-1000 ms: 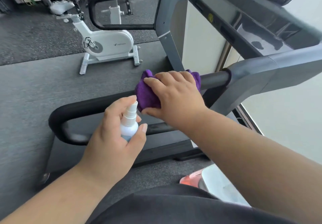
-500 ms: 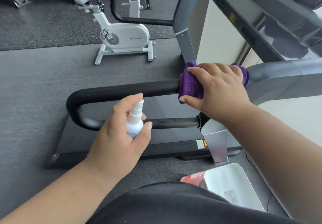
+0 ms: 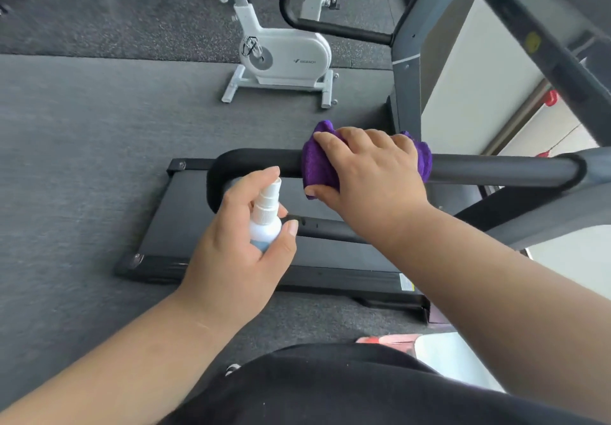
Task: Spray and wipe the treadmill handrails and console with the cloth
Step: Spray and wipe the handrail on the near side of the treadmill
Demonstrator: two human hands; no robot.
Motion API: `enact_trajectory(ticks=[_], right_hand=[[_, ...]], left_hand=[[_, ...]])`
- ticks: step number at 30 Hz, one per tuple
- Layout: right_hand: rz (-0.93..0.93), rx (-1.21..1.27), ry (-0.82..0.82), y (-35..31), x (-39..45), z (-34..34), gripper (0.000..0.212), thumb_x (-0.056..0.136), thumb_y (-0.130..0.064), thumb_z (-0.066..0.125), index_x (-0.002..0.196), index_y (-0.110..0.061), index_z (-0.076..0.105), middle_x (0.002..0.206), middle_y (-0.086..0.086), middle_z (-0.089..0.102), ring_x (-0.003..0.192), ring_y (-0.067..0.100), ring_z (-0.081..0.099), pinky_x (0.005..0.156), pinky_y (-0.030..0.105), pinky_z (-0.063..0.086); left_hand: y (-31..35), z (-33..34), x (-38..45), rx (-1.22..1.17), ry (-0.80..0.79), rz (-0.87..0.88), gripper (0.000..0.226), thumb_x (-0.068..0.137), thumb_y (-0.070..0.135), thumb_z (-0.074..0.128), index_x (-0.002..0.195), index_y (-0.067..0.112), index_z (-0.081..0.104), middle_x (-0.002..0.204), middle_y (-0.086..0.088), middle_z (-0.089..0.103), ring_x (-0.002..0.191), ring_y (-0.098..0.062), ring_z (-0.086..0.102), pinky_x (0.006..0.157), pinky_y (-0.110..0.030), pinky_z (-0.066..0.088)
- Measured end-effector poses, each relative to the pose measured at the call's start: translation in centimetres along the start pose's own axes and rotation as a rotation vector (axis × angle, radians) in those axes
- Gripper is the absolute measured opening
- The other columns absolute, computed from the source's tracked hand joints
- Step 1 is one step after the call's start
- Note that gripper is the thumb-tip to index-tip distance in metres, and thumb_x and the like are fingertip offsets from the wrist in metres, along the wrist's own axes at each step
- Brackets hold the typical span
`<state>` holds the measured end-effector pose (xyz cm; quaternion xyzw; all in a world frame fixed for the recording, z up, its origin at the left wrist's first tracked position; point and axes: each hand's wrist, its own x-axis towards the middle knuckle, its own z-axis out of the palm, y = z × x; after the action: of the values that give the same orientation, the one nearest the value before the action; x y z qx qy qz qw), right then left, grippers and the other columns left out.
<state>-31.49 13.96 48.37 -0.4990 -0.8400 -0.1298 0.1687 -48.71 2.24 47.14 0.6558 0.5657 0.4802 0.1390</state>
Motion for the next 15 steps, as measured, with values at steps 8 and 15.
enact_trajectory(ticks=[8, 15], right_hand=[[-0.103, -0.034, -0.039, -8.3, 4.3, 1.4, 0.071, 0.081, -0.071, 0.056, 0.139, -0.031, 0.047, 0.124, 0.0, 0.062, 0.106, 0.031, 0.059, 0.086, 0.046, 0.041], [-0.278, -0.194, -0.245, -14.9, 7.3, 1.4, 0.044, 0.089, -0.057, 0.054, 0.124, -0.03, 0.056, 0.117, -0.001, 0.056, 0.105, 0.031, 0.051, 0.078, 0.042, 0.029]], left_hand=[[-4.9, -5.6, -1.3, 0.065, 0.105, -0.097, 0.061, 0.085, 0.038, 0.061, 0.131, 0.064, 0.031, 0.104, 0.025, 0.058, 0.098, -0.002, 0.06, 0.082, -0.003, 0.038], [-7.5, -8.6, -1.2, 0.045, 0.089, -0.127, 0.06, 0.085, 0.038, 0.062, 0.131, 0.063, 0.032, 0.106, 0.025, 0.058, 0.101, -0.003, 0.06, 0.082, -0.003, 0.039]])
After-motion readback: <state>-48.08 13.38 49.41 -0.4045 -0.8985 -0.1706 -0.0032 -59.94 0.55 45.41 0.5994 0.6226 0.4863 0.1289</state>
